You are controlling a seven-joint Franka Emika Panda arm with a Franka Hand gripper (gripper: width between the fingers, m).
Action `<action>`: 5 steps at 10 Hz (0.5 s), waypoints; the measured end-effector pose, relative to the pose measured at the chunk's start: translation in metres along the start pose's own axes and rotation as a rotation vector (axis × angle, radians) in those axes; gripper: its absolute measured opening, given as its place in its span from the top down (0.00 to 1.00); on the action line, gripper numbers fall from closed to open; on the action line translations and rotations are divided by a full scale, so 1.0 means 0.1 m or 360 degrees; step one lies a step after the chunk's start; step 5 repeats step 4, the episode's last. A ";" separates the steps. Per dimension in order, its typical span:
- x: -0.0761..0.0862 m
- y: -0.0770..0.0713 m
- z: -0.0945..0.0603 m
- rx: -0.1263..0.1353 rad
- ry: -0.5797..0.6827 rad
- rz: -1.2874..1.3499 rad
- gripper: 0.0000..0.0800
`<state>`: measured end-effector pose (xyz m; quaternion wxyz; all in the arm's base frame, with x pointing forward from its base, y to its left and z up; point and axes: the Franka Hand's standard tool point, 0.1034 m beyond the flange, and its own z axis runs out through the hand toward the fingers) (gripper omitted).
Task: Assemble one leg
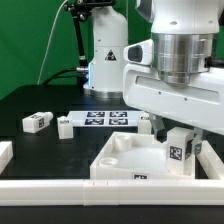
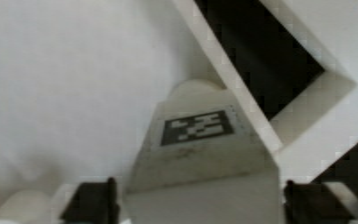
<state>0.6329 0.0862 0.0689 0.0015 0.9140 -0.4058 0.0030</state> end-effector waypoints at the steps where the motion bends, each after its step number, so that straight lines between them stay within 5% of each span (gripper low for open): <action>1: 0.00 0.00 0.00 0.0000 0.0000 0.0000 0.24; 5: 0.00 0.00 0.01 -0.0001 -0.0001 0.0000 0.20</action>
Offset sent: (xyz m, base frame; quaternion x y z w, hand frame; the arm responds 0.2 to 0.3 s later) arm 0.0000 0.0000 0.0000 0.0000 0.0000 0.0000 1.0000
